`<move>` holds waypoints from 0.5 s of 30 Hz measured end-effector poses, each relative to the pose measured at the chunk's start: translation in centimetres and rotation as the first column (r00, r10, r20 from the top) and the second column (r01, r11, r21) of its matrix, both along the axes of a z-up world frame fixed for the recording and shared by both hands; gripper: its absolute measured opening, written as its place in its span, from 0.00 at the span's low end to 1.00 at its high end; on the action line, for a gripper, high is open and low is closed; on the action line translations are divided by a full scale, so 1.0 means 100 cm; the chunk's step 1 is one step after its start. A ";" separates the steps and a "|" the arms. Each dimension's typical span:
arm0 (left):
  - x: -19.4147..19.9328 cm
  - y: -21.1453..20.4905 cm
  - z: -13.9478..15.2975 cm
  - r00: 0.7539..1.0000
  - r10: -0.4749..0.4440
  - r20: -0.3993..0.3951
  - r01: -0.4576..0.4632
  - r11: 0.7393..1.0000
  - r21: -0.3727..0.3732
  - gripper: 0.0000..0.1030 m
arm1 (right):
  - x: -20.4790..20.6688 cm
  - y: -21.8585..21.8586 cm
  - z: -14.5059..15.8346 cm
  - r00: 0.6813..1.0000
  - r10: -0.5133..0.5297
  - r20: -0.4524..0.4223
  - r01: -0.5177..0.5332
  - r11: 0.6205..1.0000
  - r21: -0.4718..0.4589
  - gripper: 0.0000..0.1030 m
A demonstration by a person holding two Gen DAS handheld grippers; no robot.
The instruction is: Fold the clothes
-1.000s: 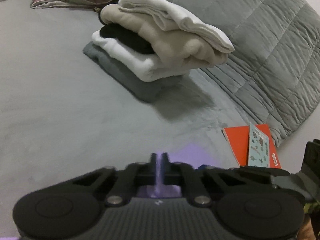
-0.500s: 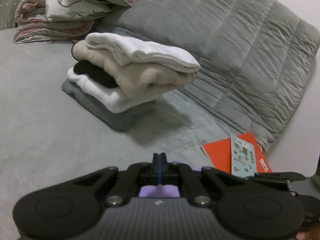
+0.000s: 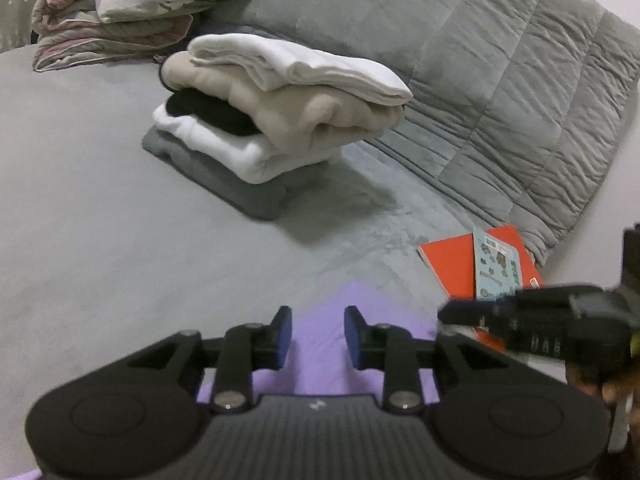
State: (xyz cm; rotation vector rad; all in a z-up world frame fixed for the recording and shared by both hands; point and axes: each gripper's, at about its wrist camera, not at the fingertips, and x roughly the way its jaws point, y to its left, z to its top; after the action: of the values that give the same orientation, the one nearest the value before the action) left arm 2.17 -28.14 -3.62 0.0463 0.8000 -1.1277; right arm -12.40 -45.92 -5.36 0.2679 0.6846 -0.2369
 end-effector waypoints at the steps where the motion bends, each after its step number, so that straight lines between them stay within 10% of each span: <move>1: 0.000 0.004 0.000 1.000 -0.002 0.003 0.002 1.000 0.001 0.29 | 0.002 -0.002 0.000 1.000 0.010 0.012 -0.010 1.000 0.008 0.16; 7: -0.003 0.018 -0.006 0.998 -0.060 0.016 0.060 0.998 0.030 0.29 | 0.019 0.002 -0.006 0.995 0.089 0.036 -0.089 0.996 -0.004 0.36; 15: -0.013 0.011 -0.020 0.995 -0.091 0.027 0.089 0.993 0.075 0.19 | 0.039 0.010 -0.018 0.987 0.157 0.031 -0.155 0.986 -0.056 0.36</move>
State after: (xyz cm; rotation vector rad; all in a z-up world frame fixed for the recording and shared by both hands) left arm 0.87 -27.08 -5.57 0.1627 0.8187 -1.1796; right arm -8.53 -44.91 -7.19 0.1664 0.6595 -0.1002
